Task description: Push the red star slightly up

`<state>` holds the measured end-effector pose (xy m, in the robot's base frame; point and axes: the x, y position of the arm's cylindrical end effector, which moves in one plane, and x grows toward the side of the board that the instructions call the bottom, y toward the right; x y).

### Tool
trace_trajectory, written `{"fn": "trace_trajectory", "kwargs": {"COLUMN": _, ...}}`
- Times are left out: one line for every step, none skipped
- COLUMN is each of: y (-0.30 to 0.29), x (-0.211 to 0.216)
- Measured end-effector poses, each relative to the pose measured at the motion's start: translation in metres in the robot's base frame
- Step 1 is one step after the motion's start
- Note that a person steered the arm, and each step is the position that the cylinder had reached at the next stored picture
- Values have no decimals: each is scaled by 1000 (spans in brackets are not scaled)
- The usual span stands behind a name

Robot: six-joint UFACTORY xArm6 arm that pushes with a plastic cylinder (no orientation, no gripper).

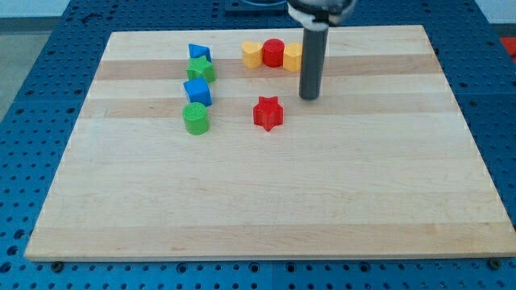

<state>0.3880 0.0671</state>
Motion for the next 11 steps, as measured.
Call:
{"fn": "trace_trajectory", "kwargs": {"y": 0, "x": 40}}
{"fn": "trace_trajectory", "kwargs": {"y": -12, "x": 61}}
{"fn": "trace_trajectory", "kwargs": {"y": -30, "x": 79}}
{"fn": "trace_trajectory", "kwargs": {"y": -55, "x": 85}}
{"fn": "trace_trajectory", "kwargs": {"y": -80, "x": 89}}
{"fn": "trace_trajectory", "kwargs": {"y": -89, "x": 70}}
{"fn": "trace_trajectory", "kwargs": {"y": -81, "x": 49}}
{"fn": "trace_trajectory", "kwargs": {"y": -74, "x": 35}}
{"fn": "trace_trajectory", "kwargs": {"y": -40, "x": 20}}
{"fn": "trace_trajectory", "kwargs": {"y": -25, "x": 11}}
{"fn": "trace_trajectory", "kwargs": {"y": -11, "x": 5}}
